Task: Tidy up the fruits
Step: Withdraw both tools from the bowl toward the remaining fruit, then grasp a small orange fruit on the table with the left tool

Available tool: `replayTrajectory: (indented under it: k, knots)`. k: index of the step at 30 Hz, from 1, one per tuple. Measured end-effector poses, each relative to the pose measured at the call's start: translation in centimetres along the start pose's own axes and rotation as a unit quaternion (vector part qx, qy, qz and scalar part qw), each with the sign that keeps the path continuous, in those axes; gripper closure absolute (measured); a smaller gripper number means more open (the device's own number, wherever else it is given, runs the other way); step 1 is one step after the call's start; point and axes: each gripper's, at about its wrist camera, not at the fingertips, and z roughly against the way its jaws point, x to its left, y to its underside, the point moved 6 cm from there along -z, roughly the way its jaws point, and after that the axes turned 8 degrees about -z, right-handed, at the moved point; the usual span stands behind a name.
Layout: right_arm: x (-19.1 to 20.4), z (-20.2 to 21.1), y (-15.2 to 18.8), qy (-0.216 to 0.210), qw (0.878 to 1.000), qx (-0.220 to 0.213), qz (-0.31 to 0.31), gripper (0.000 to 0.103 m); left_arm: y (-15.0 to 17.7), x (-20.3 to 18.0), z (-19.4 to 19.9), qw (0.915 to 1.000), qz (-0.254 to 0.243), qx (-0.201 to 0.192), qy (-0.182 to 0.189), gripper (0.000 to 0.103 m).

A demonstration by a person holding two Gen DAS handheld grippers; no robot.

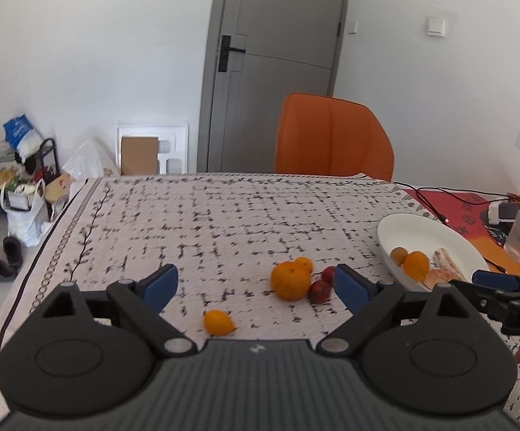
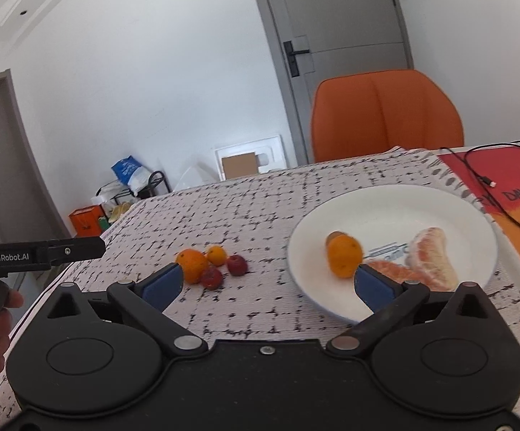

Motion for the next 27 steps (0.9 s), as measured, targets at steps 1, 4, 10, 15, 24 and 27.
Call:
replayTrajectory:
  k: [1, 4, 10, 15, 24, 27]
  knots:
    - [0.3, -0.1, 0.1, -0.003, 1.000, 0.003, 0.002, 0.000, 0.1, 0.3, 0.0, 1.0000, 0.004, 0.001, 0.001, 0.011]
    - [1.1, -0.6, 0.4, -0.008, 1.000, 0.010, 0.012, 0.000, 0.6, 1.0, 0.2, 1.0000, 0.006, 0.004, -0.005, 0.011]
    - [2.3, -1.7, 0.8, -0.015, 0.999, 0.026, 0.027, 0.000, 1.4, 2.0, 0.5, 0.9999, 0.011, 0.003, -0.007, 0.011]
    - [3.2, -2.5, 1.1, -0.019, 0.998, 0.037, 0.036, 0.000, 2.0, 2.6, 0.3, 0.9998, 0.019, 0.006, -0.004, 0.013]
    - [4.8, -4.2, 1.7, -0.026, 0.996, 0.058, 0.061, 0.011, 3.3, 3.4, -0.9, 0.9995, 0.026, 0.018, 0.006, 0.028]
    - [5.0, -4.9, 1.8, -0.025, 0.996, 0.065, 0.064, 0.014, 3.6, 3.3, -1.5, 0.9993, 0.026, 0.025, 0.011, 0.035]
